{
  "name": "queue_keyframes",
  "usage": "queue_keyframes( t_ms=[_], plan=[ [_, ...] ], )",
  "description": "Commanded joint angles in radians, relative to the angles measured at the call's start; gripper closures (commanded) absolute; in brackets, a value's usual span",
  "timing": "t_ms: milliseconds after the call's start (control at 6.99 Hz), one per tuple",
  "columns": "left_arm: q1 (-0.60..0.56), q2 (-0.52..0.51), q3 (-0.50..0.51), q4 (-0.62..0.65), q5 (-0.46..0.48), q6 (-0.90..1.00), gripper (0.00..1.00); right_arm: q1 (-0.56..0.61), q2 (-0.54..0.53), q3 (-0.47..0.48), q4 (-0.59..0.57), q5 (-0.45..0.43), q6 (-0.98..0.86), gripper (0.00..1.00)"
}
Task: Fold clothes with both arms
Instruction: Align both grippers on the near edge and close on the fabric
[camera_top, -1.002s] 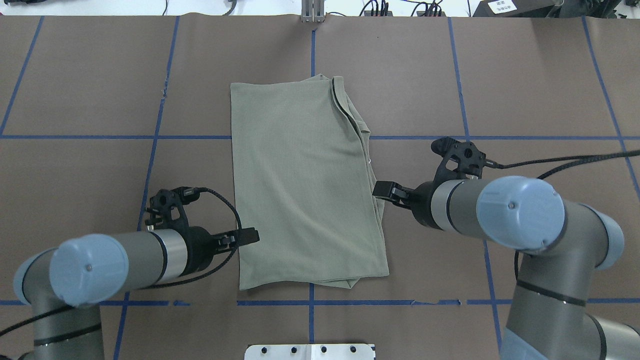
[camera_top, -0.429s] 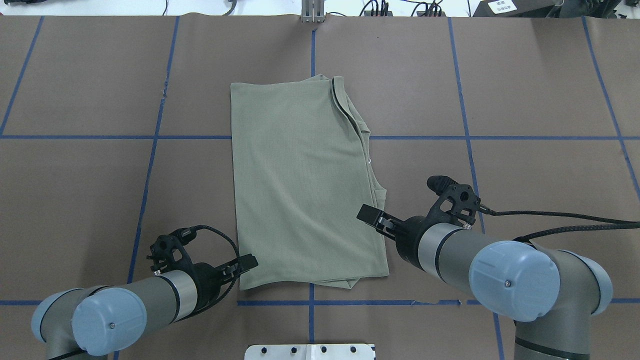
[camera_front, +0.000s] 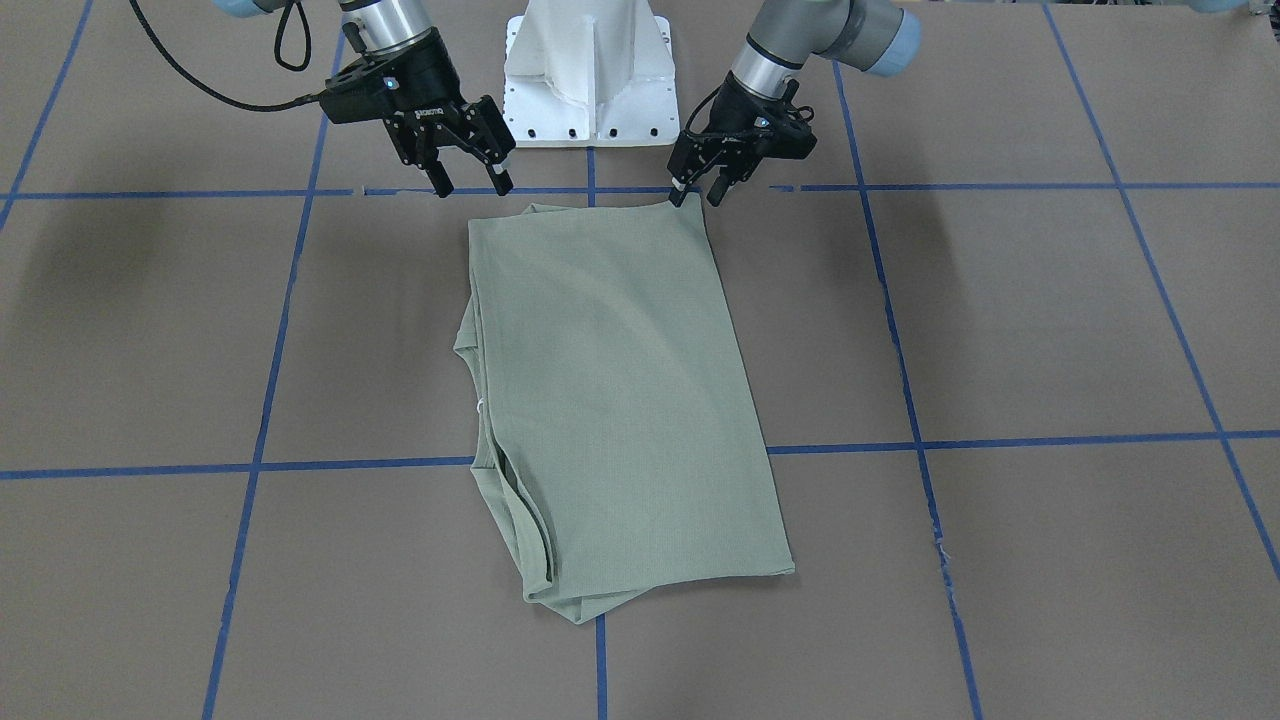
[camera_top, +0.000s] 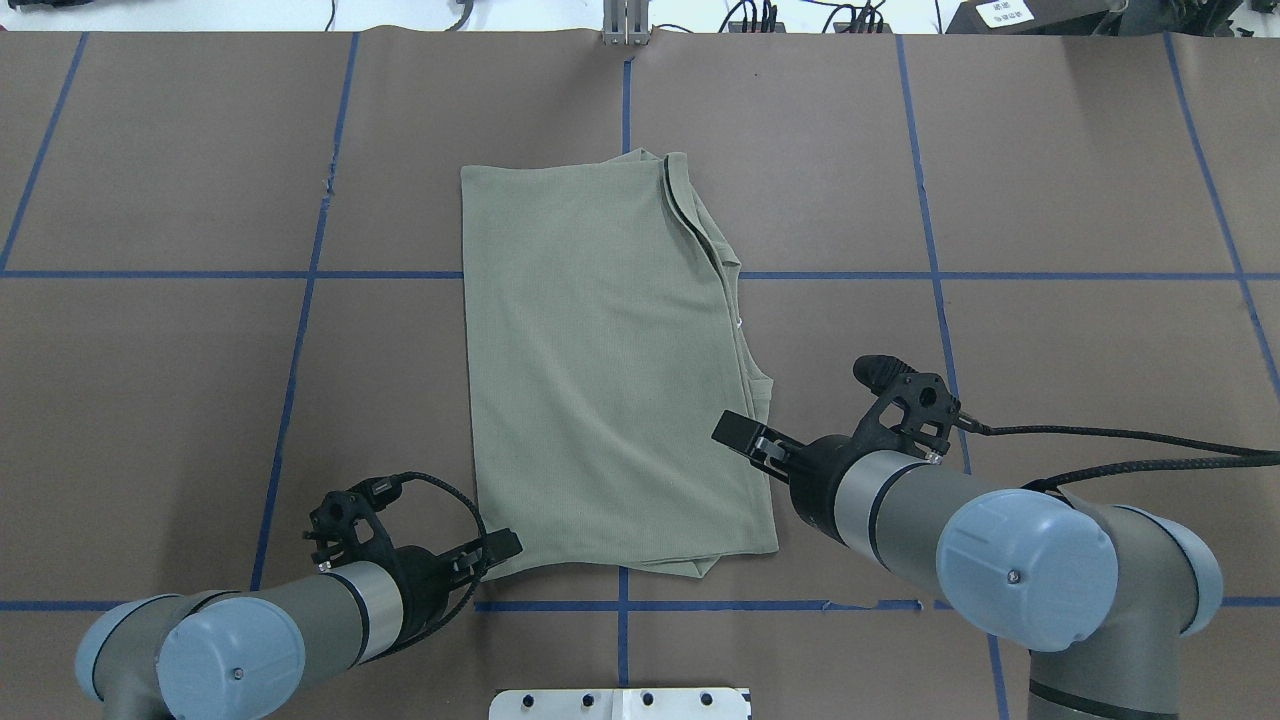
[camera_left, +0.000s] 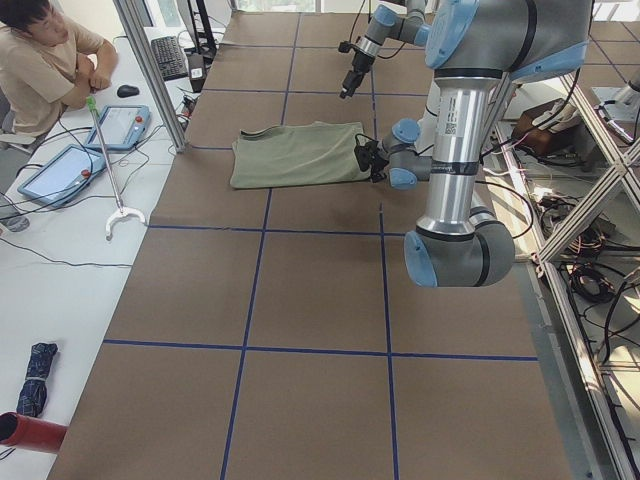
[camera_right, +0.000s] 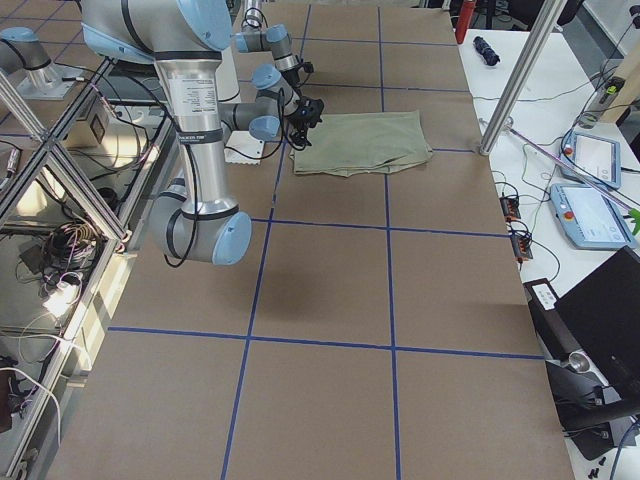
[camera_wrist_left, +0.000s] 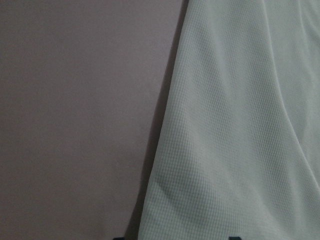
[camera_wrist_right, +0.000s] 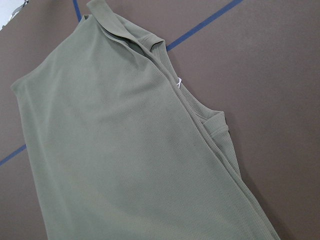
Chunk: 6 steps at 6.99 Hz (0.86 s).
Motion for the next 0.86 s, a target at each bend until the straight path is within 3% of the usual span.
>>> queue_keyframes(
  t_ms=[0, 286, 429, 716],
  plan=[
    [0.014, -0.005, 0.014, 0.000, 0.000, -0.001, 0.25, -0.003, 0.001, 0.000, 0.000, -0.002, 0.000, 0.00],
    [0.020, -0.007, 0.017, 0.000, 0.000, -0.001, 0.27, -0.008, 0.002, -0.002, 0.000, -0.009, 0.000, 0.00],
    [0.020, -0.008, 0.019, 0.000, 0.000, -0.002, 0.35, -0.009, 0.002, -0.002, 0.000, -0.009, 0.000, 0.00],
    [0.020, -0.014, 0.017, 0.000, 0.000, -0.007, 0.37, -0.011, 0.001, -0.002, 0.000, -0.009, 0.000, 0.00]
  ],
)
